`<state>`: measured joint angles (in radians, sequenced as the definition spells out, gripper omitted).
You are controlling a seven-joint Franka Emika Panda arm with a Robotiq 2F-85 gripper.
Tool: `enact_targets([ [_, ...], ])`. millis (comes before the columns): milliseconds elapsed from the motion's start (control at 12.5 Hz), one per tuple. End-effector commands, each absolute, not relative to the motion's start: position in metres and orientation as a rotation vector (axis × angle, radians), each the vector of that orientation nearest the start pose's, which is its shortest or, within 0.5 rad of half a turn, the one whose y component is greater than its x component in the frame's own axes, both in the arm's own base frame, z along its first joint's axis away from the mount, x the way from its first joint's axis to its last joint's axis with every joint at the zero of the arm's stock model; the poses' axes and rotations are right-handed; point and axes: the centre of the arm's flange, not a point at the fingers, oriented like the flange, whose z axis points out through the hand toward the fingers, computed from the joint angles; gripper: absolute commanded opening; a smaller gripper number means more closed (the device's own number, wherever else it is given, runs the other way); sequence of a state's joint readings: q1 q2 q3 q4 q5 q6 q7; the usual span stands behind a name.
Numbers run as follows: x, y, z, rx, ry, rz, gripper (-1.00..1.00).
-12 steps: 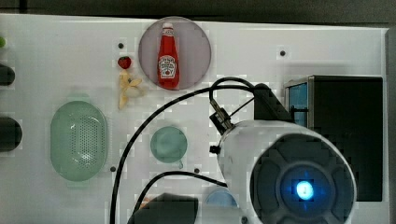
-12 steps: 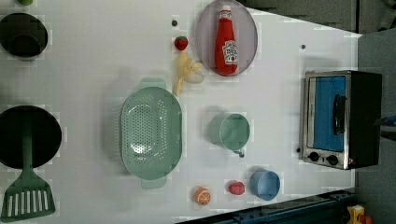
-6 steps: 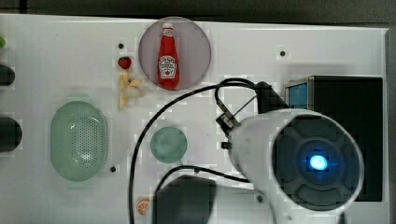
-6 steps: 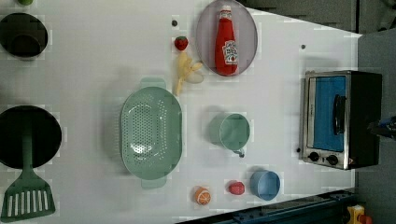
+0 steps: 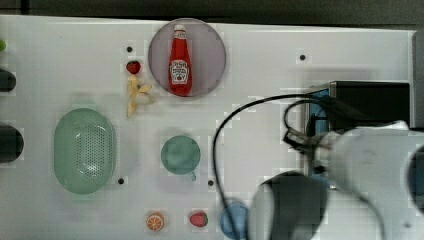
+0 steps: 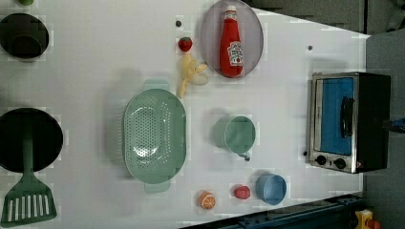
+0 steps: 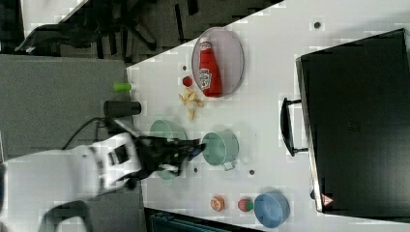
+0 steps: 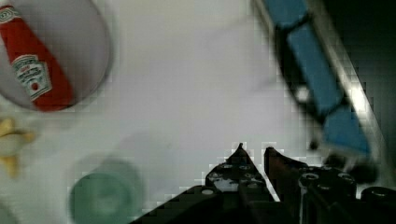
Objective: Flap open oven.
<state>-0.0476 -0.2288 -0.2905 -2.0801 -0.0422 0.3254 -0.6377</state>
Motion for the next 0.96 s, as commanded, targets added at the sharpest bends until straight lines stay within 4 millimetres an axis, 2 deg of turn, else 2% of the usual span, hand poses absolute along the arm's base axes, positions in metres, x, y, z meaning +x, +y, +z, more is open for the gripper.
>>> enact_targets([
  [80, 0.455, -0.227, 0.48, -3.118, 0.175, -0.055, -0.65],
  [240, 0.457, -0.248, 0.454, -3.143, 0.08, -0.075, -0.65],
  [480, 0.461, -0.268, 0.412, -3.173, 0.126, -0.068, -0.65],
  [960, 0.467, -0.275, 0.343, -3.232, 0.135, -0.081, -0.65],
])
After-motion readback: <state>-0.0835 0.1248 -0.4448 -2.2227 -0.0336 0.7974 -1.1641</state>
